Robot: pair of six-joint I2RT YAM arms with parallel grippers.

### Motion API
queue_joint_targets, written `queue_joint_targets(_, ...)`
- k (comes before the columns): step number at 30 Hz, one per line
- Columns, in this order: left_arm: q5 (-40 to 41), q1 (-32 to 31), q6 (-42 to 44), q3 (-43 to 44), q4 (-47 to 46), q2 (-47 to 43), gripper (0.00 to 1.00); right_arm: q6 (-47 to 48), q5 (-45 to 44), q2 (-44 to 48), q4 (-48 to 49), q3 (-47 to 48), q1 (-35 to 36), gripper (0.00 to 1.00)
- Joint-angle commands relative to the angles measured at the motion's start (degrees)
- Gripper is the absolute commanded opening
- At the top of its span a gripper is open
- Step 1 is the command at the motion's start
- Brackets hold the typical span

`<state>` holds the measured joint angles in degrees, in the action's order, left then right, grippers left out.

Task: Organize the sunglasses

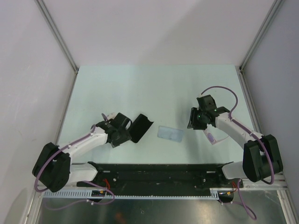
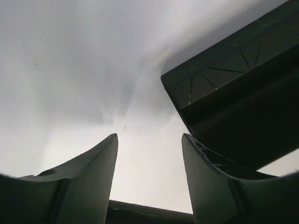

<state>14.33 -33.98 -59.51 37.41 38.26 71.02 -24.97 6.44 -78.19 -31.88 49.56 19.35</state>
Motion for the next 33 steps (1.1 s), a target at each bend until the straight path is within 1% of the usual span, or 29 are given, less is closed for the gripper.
queue_joint_targets(1, 0.2, -0.1, -1.0, 1.7, -1.8, -3.8, 0.64, -0.1, 0.0, -0.2, 0.4, 0.0, -0.1, 0.43)
queue_joint_targets(5, 0.1, -0.1, -0.6, 1.9, -2.7, -4.6, 0.67, -0.2, 0.2, -0.3, 0.6, -0.1, 0.1, 0.43)
queue_joint_targets(8, -0.4, 0.0, -0.3, 2.1, -3.5, -3.3, 0.67, 0.1, -0.3, -0.3, 0.4, 0.0, 0.1, 0.43)
queue_joint_targets(10, -0.6, 0.1, -0.9, 1.9, -4.0, -1.8, 0.65, 0.2, -0.5, -0.1, 0.1, 0.0, 0.1, 0.43)
queue_joint_targets(11, -0.8, 0.2, -1.0, 1.8, -4.3, -1.2, 0.61, 0.3, -0.7, 0.1, 0.0, 0.0, 0.1, 0.43)
queue_joint_targets(13, -1.0, 0.8, -1.3, 1.4, -6.0, 0.3, 0.56, 0.3, -0.8, 0.1, -0.1, 0.0, 0.1, 0.43)
queue_joint_targets(16, -1.7, 1.7, -1.3, 1.3, -9.2, 2.4, 0.44, 0.1, -0.8, 0.1, -0.1, -0.1, 0.0, 0.43)
queue_joint_targets(17, -1.4, 1.8, -1.2, 1.4, -9.7, 3.0, 0.37, 0.2, -0.8, 0.1, -0.2, -0.1, 0.2, 0.43)
queue_joint_targets(19, -0.9, 2.3, -0.4, 2.3, -10.3, 3.2, 0.28, 0.2, -0.8, 0.1, -0.3, 0.0, 0.2, 0.43)
queue_joint_targets(20, -0.6, 2.4, 0.7, 2.6, -10.3, 3.3, 0.17, 0.2, -1.0, 0.2, -0.4, 0.0, 0.1, 0.43)
queue_joint_targets(22, 0.1, 2.9, 3.2, 2.8, -10.4, 3.4, 0.09, 0.2, -1.2, 0.2, -0.6, 0.0, 0.1, 0.43)
queue_joint_targets(23, 0.3, 2.9, 4.7, 2.9, -10.4, 3.5, 0.02, 0.3, -1.3, 0.2, -0.6, 0.0, 0.2, 0.43)
queue_joint_targets(24, 0.4, 2.9, 6.6, 3.2, -10.7, 4.0, 0.0, 0.3, -1.3, 0.1, -0.6, 0.0, 0.2, 0.43)
queue_joint_targets(25, 0.4, 2.9, 10.7, 3.4, -11.2, 4.3, 0.01, 0.3, -1.3, 0.1, -0.6, 0.0, 0.0, 0.43)
queue_joint_targets(28, 0.8, 2.9, 17.3, 3.0, -12.8, 5.3, 0.0, -0.2, -0.8, -0.1, 0.0, 0.0, 0.1, 0.43)
queue_joint_targets(33, 1.8, 4.1, 19.7, 3.1, -13.5, 7.8, 0.0, -0.2, -0.9, -0.2, 0.0, 0.0, 0.1, 0.43)
